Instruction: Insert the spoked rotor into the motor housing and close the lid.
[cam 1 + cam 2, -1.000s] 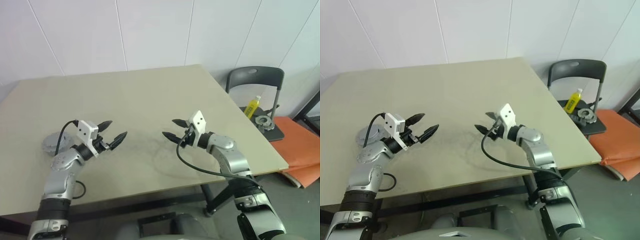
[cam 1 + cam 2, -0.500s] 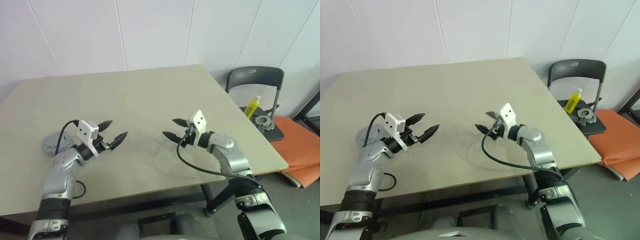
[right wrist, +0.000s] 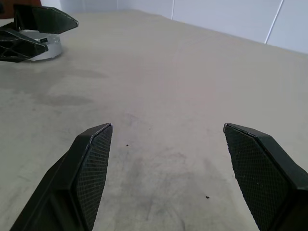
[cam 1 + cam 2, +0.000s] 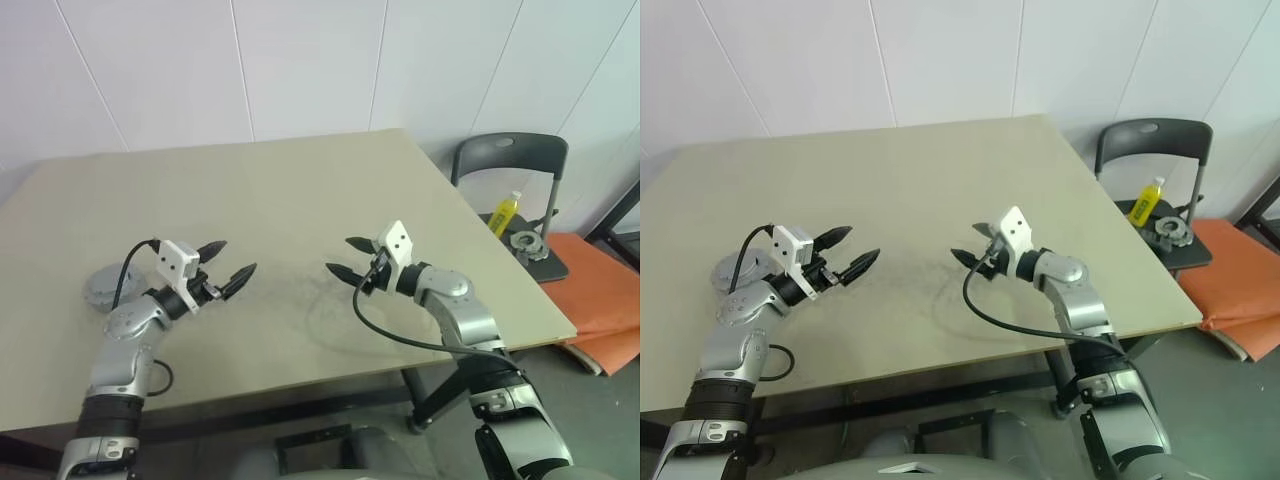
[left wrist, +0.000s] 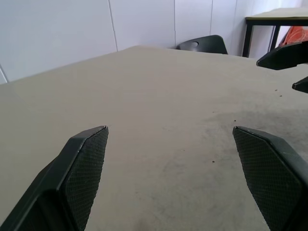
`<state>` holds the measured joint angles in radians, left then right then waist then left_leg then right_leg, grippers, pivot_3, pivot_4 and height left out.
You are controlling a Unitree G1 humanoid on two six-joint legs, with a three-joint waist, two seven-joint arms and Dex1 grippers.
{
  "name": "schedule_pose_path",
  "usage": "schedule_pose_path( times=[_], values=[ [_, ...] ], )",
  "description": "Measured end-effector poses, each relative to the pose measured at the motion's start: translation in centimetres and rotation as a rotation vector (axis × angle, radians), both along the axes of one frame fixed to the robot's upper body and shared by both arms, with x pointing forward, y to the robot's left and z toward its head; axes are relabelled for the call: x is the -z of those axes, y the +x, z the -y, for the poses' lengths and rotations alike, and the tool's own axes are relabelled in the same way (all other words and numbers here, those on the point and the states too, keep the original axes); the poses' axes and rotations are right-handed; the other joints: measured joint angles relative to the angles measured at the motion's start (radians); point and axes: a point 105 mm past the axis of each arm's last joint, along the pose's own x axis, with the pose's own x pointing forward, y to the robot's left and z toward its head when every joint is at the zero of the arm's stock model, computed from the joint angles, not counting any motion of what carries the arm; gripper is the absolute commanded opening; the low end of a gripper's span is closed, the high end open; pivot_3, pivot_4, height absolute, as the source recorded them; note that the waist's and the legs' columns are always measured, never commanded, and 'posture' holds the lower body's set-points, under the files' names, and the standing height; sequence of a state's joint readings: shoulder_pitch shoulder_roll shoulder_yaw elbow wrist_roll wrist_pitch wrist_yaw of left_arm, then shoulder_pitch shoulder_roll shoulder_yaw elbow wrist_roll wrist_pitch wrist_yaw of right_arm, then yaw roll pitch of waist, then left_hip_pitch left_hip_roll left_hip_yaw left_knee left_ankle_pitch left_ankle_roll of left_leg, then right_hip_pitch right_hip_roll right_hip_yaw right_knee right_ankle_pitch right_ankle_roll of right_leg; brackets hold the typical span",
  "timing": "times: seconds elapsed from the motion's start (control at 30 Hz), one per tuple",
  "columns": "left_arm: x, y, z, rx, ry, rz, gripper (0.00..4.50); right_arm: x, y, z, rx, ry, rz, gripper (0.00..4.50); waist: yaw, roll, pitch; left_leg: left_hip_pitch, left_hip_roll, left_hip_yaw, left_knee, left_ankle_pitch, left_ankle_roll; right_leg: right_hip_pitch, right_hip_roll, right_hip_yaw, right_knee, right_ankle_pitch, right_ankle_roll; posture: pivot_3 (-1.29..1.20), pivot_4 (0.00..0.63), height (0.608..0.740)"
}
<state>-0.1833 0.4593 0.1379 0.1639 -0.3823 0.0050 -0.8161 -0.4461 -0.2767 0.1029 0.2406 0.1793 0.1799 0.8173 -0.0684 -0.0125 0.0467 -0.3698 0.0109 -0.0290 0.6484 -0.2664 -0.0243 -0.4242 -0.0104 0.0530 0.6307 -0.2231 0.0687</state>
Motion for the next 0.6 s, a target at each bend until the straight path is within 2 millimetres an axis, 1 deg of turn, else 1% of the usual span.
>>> schedule_pose_path(
  times=[0.23, 0.4, 0.6],
  values=[
    [-0.03, 0.21, 0.01, 0.005, 0.001, 0.005, 4.42, -0.12, 0.05, 0.00, -0.002, -0.001, 0.011, 3.90, 0.000, 0.000, 0.000, 0.000, 0.000, 0.000, 0.000, 0.000, 0.000, 0.000, 0.000, 0.000, 0.000, 0.000, 0.000, 0.00, 0.000, 0.740],
    [0.26, 0.21, 0.18, 0.008, 0.004, 0.002, 4.42, 0.29, 0.10, 0.02, -0.001, -0.013, 0.002, 3.90, 0.000, 0.000, 0.000, 0.001, 0.000, 0.000, 0.000, 0.000, 0.000, 0.001, 0.000, 0.000, 0.000, 0.000, 0.000, 0.00, 0.000, 0.740],
    [0.17, 0.22, 0.20, 0.011, 0.012, 0.011, 4.42, 0.28, 0.11, -0.01, -0.002, -0.014, 0.005, 3.90, 0.000, 0.000, 0.000, 0.001, 0.000, 0.000, 0.000, 0.000, 0.000, 0.001, 0.000, 0.000, 0.000, 0.000, 0.000, 0.00, 0.000, 0.740]
  ],
)
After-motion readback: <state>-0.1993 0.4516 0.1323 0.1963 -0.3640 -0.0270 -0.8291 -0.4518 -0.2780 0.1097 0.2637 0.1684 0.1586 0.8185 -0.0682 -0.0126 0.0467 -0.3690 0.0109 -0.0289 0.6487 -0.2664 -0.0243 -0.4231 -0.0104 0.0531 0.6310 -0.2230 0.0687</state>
